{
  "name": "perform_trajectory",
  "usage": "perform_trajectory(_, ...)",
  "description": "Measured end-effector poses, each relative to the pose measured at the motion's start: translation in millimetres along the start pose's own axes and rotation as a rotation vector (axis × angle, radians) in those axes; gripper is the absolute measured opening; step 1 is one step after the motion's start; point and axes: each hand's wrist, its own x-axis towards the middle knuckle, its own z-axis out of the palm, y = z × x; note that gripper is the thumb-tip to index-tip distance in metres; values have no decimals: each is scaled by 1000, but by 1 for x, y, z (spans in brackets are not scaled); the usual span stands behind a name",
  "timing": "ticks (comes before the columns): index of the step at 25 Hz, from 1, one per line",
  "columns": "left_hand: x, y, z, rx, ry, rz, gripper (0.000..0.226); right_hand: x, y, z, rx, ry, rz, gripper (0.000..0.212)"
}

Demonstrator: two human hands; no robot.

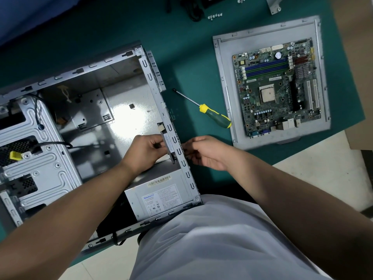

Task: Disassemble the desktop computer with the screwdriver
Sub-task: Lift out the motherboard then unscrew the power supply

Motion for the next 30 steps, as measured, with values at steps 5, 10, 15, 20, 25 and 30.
perform_trajectory(5,0,1,-1,-5,-6,6,18,3,-8,1,-107,112,45,16)
perform_trajectory(10,-2,6,-2,1,-9,17,28,9,-8,-1,-437,135,-140,9)
perform_trajectory(15,-1,5,-2,4,-9,13,18,9,0,-10,-600,62,-383,18)
perform_trajectory(20,-1,8,-2,-4,-4,9,24,10,9,-12,-571,71,-515,16)
perform_trajectory(25,-1,9,-3,12,-20,9,33,9,11,-16,-268,183,-442,14)
perform_trajectory(30,-1,9,-2,-2,-34,-6,20,5,-25,-23,-136,222,-512,23)
